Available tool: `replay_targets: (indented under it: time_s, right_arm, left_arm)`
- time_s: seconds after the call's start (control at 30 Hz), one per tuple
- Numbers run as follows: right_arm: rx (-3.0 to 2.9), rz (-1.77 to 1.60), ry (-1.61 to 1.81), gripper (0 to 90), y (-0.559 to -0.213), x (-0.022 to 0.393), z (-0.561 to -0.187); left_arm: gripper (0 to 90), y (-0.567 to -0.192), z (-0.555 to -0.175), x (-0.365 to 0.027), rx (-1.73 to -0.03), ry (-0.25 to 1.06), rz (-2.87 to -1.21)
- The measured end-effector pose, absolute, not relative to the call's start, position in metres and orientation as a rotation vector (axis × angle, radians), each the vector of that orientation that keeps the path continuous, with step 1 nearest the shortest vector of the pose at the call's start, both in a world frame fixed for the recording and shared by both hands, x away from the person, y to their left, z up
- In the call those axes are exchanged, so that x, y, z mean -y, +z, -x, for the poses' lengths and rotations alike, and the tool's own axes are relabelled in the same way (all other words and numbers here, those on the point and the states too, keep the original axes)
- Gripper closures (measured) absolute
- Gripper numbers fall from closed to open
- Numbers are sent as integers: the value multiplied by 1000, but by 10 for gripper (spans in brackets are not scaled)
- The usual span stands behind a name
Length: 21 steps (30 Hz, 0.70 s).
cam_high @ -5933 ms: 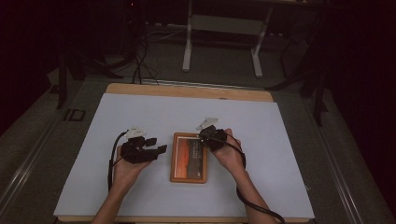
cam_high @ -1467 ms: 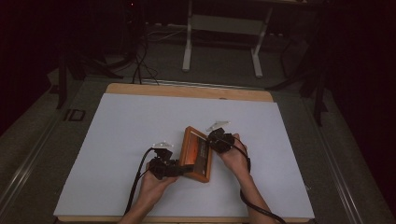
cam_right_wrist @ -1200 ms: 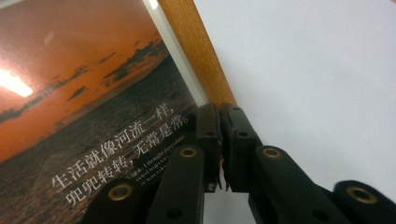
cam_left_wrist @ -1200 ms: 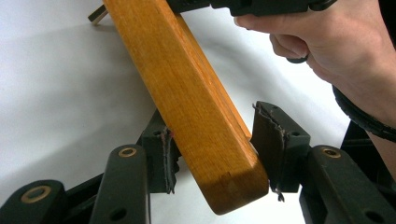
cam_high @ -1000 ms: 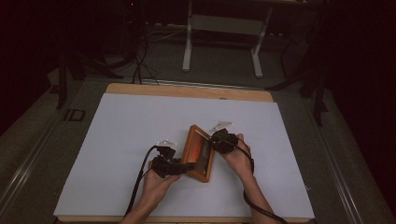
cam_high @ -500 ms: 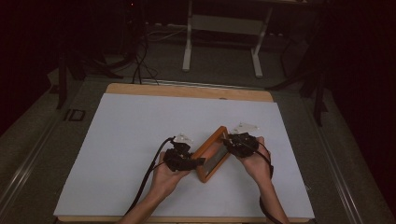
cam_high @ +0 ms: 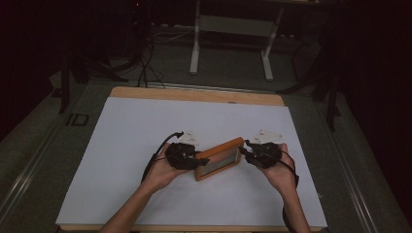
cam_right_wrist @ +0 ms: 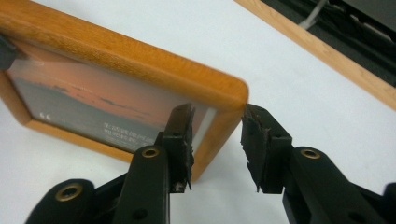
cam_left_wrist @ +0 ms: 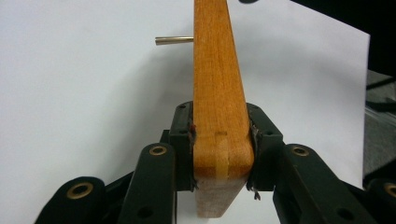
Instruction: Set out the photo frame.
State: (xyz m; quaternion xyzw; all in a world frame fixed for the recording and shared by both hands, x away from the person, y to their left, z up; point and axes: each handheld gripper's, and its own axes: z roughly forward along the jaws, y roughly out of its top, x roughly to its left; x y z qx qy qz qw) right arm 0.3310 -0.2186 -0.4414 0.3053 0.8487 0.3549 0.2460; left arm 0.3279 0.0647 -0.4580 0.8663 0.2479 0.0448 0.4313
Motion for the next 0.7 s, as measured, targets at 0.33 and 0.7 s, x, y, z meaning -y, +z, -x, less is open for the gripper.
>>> replay_targets:
  time_s: [0.33,0.7]
  right_arm:
    - [-2392,-680,1006,507,-430,198,-334]
    - [-2511,-486,1074,349,-435,182,-343]
  left_arm:
    - [687,-468,-322,-78,-552,144,-2149]
    - [533,-484,-316,-78,-591,112,-2100]
